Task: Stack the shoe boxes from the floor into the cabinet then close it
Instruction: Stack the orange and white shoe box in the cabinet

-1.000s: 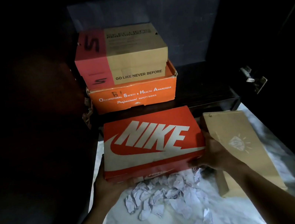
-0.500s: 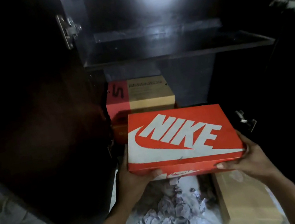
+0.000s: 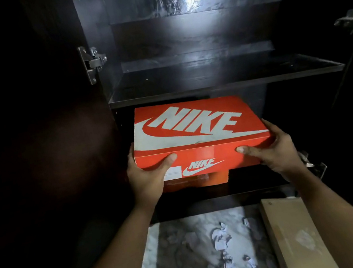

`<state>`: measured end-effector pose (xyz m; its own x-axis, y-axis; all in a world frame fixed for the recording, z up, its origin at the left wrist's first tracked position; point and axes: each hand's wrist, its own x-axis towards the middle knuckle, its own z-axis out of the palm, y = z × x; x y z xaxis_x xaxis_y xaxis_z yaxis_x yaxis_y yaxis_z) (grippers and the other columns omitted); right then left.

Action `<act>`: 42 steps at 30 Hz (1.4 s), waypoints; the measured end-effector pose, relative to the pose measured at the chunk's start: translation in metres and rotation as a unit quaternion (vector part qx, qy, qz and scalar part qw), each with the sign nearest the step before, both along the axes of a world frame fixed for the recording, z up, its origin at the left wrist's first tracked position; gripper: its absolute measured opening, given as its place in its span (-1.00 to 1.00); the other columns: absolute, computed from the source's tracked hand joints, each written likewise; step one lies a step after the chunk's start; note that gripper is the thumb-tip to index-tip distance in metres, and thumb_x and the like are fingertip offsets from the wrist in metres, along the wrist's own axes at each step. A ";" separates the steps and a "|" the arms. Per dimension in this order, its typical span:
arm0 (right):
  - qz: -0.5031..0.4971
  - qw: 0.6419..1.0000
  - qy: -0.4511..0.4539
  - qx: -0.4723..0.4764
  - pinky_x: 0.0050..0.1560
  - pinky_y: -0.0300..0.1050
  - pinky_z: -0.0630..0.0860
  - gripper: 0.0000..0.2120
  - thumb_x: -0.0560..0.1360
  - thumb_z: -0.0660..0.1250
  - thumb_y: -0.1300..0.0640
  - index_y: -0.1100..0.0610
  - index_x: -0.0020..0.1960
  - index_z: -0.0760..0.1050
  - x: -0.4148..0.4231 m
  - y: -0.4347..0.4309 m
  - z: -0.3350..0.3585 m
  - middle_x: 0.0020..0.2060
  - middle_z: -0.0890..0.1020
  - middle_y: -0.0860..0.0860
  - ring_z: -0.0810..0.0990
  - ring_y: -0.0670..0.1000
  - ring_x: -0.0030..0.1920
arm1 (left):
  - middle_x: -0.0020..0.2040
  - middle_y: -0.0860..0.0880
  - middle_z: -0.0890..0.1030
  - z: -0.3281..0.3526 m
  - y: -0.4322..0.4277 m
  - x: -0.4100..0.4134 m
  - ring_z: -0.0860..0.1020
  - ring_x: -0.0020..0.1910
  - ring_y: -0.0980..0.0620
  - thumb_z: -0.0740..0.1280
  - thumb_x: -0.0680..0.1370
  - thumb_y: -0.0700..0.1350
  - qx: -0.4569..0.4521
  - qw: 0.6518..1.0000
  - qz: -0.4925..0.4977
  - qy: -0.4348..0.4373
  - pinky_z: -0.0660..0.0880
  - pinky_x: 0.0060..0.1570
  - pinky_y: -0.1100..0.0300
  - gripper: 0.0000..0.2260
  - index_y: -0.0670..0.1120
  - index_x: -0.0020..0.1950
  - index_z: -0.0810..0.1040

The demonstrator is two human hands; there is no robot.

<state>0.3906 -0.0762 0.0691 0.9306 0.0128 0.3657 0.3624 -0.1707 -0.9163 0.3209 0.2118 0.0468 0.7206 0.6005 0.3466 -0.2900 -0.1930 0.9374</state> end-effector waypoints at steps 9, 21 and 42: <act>-0.162 0.983 -0.075 0.035 0.27 -0.03 0.54 -0.32 0.33 0.61 -0.01 0.00 0.27 0.26 0.032 0.057 -0.034 0.22 0.50 0.00 0.57 -0.05 0.18 | 0.43 -0.13 0.33 -0.002 -0.021 0.050 0.46 0.35 -0.06 0.56 0.43 -0.03 0.027 0.985 0.167 -0.039 0.53 0.23 0.06 -0.34 -0.14 0.36 0.27; -0.064 0.993 -0.017 -0.096 0.40 0.05 0.33 0.05 0.32 0.55 -0.15 -0.10 0.60 -0.02 0.081 0.088 -0.025 0.48 0.22 0.00 0.30 0.05 0.47 | 0.62 -0.07 -0.07 -0.002 0.009 0.097 0.12 0.54 0.08 0.49 0.50 -0.06 0.147 0.978 0.118 0.092 0.16 0.51 0.26 -0.22 -0.07 0.62 0.15; -0.020 0.950 0.099 -0.295 0.50 0.12 0.26 0.03 0.36 0.58 0.01 0.08 0.62 0.01 0.040 0.011 0.032 0.54 0.21 0.10 0.23 0.13 0.53 | 0.64 -0.07 -0.08 0.038 -0.016 0.066 0.03 0.61 -0.12 0.46 0.52 0.03 0.195 0.952 0.001 0.238 0.13 0.52 0.01 -0.07 0.00 0.64 -0.15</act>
